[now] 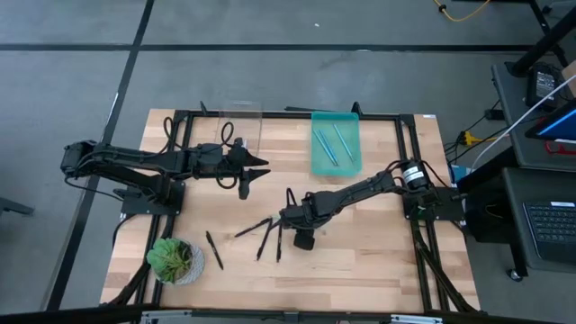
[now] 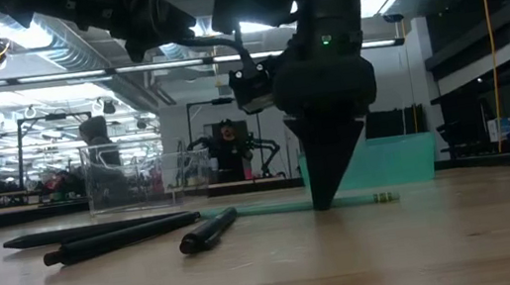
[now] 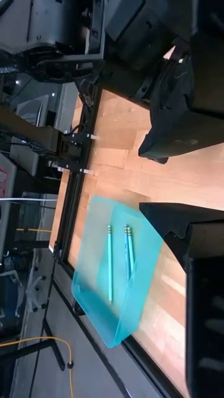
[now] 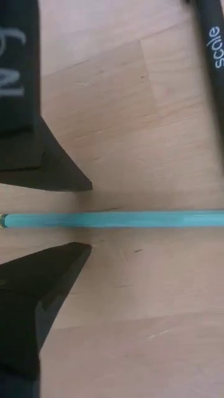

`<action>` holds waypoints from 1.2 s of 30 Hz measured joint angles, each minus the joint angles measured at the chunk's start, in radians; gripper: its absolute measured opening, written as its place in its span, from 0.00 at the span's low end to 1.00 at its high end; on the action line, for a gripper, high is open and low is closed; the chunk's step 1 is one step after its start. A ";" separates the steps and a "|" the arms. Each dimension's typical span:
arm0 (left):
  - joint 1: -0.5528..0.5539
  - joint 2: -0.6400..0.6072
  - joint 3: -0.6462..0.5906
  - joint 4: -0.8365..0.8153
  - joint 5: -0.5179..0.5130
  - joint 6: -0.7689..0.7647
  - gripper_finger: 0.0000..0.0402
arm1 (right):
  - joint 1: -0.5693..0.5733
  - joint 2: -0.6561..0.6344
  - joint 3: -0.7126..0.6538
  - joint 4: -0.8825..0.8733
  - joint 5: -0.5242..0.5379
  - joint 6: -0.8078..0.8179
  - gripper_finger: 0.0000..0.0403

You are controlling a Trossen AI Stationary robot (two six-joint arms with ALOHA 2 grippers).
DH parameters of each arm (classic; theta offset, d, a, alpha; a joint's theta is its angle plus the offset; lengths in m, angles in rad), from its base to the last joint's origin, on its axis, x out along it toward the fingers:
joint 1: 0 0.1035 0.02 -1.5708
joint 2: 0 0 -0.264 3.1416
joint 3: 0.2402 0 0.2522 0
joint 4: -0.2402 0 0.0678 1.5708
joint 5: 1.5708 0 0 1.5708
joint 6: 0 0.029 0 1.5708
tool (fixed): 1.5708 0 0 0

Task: Sort pens & pencils
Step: Put the blue pencil into the blue bin

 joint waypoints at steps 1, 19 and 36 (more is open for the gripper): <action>0.000 0.000 0.000 0.000 0.000 0.000 0.30 | 0.001 0.000 0.000 0.000 0.006 0.000 0.35; 0.000 0.000 0.000 -0.001 0.000 0.001 0.30 | -0.009 0.016 0.001 0.035 -0.033 -0.058 0.13; 0.000 0.000 0.000 -0.002 0.000 0.001 0.30 | -0.031 -0.032 -0.003 0.010 -0.051 -0.028 0.03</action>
